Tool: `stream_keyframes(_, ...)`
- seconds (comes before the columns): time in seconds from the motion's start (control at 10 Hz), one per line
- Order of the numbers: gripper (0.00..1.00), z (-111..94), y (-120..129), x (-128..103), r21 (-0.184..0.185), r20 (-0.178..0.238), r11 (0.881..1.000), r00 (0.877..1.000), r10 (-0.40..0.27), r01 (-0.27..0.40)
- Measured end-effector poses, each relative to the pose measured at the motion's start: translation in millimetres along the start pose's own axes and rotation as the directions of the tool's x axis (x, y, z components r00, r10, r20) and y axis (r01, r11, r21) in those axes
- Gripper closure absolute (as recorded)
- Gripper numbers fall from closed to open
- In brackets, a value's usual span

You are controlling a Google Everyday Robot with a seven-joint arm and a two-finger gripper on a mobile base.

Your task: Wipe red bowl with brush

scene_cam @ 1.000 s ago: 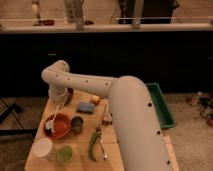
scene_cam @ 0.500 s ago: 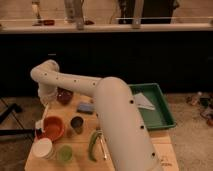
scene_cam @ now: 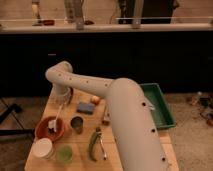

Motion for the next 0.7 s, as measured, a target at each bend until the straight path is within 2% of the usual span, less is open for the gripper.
stream_keyframes(0.2, 1.00, -1.1, 23.4, 8.1, -0.008, 0.004, 1.000, 1.000, 0.013, -0.013)
stream_keyframes(0.4, 1.00, -2.9, 30.4, 5.6, -0.007, 0.020, 1.000, 1.000, -0.006, 0.006)
stream_keyframes(0.6, 1.00, -2.9, 21.2, -6.8, -0.001, 0.044, 0.999, 0.998, -0.047, 0.047)
stream_keyframes(0.7, 1.00, -2.5, 4.7, -18.4, 0.012, 0.058, 0.997, 0.995, -0.080, 0.080)
